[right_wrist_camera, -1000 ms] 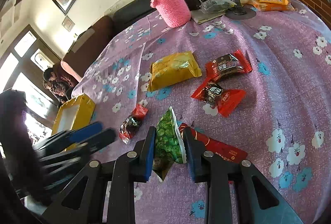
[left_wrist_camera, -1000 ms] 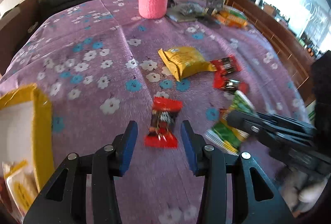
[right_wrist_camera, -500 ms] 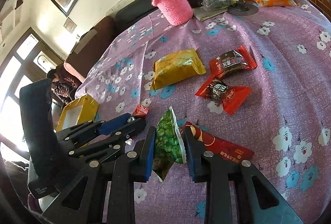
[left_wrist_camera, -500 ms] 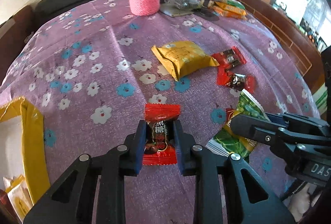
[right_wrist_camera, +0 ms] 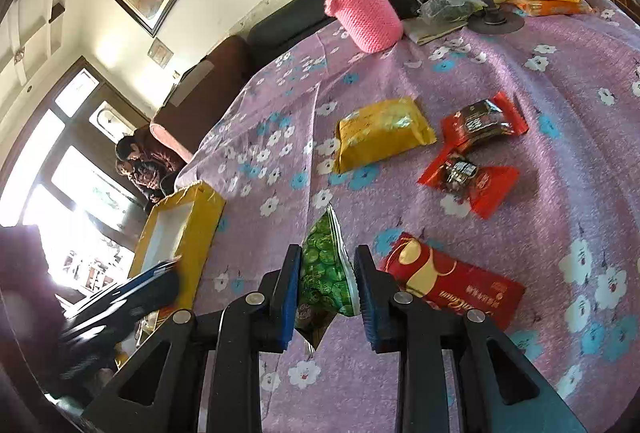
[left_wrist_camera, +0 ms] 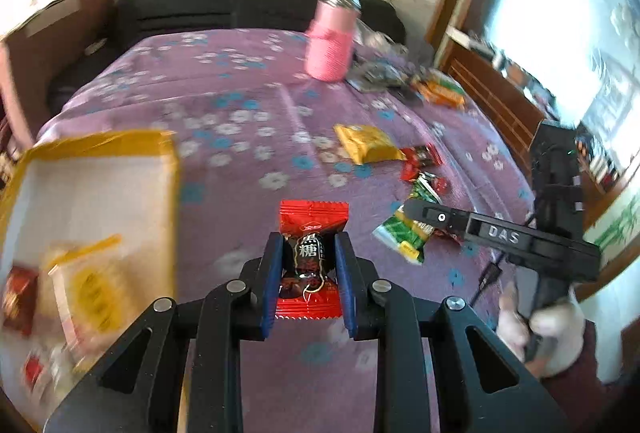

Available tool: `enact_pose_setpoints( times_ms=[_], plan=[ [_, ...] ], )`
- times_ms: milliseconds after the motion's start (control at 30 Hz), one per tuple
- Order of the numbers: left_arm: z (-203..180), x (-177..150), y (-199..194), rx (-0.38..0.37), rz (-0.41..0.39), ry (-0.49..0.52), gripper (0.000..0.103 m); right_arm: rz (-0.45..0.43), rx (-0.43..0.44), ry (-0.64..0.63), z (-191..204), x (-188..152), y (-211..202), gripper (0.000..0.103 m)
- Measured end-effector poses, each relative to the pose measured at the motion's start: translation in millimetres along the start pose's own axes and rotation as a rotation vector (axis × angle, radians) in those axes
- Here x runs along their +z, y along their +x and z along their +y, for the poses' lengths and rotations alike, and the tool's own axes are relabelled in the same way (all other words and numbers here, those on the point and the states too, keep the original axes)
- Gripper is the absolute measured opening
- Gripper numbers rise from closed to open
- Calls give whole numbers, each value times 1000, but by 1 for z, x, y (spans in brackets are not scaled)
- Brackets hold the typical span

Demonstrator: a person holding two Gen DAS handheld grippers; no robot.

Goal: Organize snacks
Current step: 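Carry both held snacks into the yellow tray and open both tools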

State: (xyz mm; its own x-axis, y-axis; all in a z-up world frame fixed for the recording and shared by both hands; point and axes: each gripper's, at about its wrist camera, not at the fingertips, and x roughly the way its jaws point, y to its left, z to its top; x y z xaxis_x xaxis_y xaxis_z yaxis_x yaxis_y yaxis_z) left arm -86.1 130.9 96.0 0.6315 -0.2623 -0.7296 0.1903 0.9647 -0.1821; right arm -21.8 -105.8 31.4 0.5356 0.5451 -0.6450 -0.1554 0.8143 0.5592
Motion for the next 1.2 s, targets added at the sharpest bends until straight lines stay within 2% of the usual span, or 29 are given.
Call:
enact_pose_setpoints(
  times_ms=[167,300,400,533,733,933,1067,1200],
  plan=[
    [49,-19,-41,65,-52,-146,23,0,6,-42,13,-5,3,27],
    [81,-33,-55,140,-69,-204,23,6,23,-54,23,-11,6,27],
    [101,-46,-63,150,-77,-243,23,3,26,-74,39,-15,2,27],
    [128,-61,-74,161,-99,-297,23,15,85,-99,71,-25,-6,27],
    [159,-80,-90,217,-144,-338,23,100,159,-214,147,-39,9,26],
    [198,-97,-89,237,-138,-420,23,203,204,-292,214,-64,44,26],
    [216,-98,-83,244,-135,-452,23,257,198,-349,247,-83,66,26],
    [230,-99,-87,195,-161,-506,26,315,151,-423,274,-97,94,26]
  ],
)
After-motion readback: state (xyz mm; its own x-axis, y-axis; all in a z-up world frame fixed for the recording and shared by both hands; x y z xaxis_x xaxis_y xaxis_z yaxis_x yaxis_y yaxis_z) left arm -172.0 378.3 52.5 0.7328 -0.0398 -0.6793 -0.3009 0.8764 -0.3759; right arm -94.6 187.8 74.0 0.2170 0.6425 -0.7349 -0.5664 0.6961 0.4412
